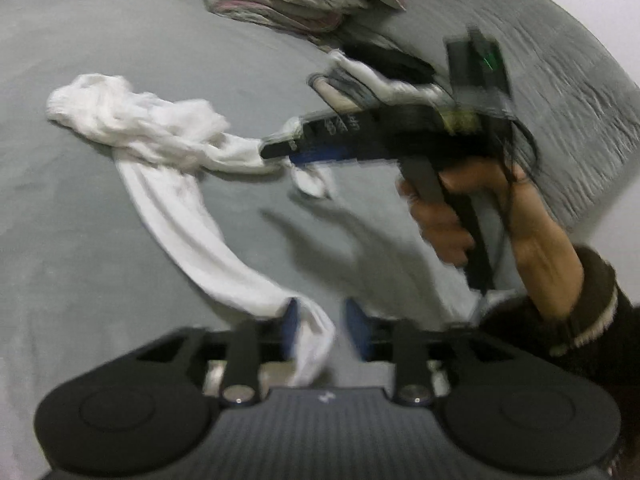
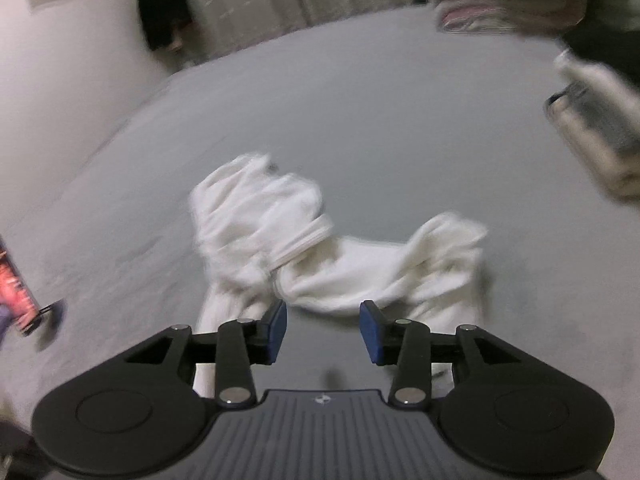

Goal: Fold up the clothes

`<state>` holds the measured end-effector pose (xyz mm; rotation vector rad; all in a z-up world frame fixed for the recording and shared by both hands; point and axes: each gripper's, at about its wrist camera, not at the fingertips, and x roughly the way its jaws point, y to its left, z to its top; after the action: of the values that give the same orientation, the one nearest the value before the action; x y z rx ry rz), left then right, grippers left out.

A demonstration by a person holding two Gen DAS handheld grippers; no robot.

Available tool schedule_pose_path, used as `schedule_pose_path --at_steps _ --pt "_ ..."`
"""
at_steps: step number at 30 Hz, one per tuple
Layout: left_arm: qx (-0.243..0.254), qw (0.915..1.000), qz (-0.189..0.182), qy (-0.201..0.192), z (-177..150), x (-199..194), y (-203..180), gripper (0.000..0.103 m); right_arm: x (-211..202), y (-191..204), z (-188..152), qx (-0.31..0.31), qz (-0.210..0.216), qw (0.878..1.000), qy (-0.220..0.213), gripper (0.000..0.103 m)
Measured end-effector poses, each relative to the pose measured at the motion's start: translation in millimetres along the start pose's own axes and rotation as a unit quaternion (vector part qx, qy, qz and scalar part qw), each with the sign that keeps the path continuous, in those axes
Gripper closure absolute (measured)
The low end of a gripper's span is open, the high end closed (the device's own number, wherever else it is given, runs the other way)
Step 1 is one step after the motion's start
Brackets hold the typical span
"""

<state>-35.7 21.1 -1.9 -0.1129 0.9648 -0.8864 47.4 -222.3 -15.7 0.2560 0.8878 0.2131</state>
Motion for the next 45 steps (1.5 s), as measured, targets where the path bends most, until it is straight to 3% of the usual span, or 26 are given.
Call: schedule_pose_path --at_steps 5,8,11,15,17,20,27,29,31,36,45 --pt "-0.050 0.9962 0.063 -0.032 5 -14 30 0.047 16 16 -9 -0.017 0.022 0.999 0.025 0.061" --pt "-0.063 0.9899 0.119 -0.044 7 -15 44 0.037 22 23 -14 -0.026 0.034 0.999 0.032 0.055" --pt "-0.085 0.9822 0.162 -0.045 9 -11 59 0.034 27 31 -18 -0.036 0.046 0.998 0.037 0.053" --pt "-0.109 0.9724 0.200 -0.050 10 -5 75 0.022 34 44 -24 -0.059 0.056 0.996 0.042 0.050" --pt "-0.110 0.9682 0.218 -0.056 11 -4 79 0.008 37 50 -28 -0.071 0.056 0.995 0.042 0.047" --pt "-0.104 0.9631 0.238 -0.069 13 -3 80 0.001 45 58 -34 -0.089 0.052 0.994 0.046 0.045" --pt "-0.126 0.9561 0.258 -0.057 17 11 90 0.000 57 71 -48 -0.134 0.020 0.990 0.038 0.046" --pt "-0.133 0.9530 0.267 -0.055 18 15 94 0.000 56 71 -48 -0.143 0.011 0.989 0.036 0.059" --pt "-0.135 0.9510 0.273 -0.055 19 18 96 0.001 55 70 -48 -0.148 0.005 0.988 0.034 0.088" --pt "-0.144 0.9468 0.281 -0.062 23 22 100 0.002 41 60 -43 -0.127 0.014 0.991 0.030 0.091" --pt "-0.155 0.9465 0.274 -0.070 28 22 101 0.012 -19 13 -33 -0.078 0.011 0.997 -0.023 0.092"
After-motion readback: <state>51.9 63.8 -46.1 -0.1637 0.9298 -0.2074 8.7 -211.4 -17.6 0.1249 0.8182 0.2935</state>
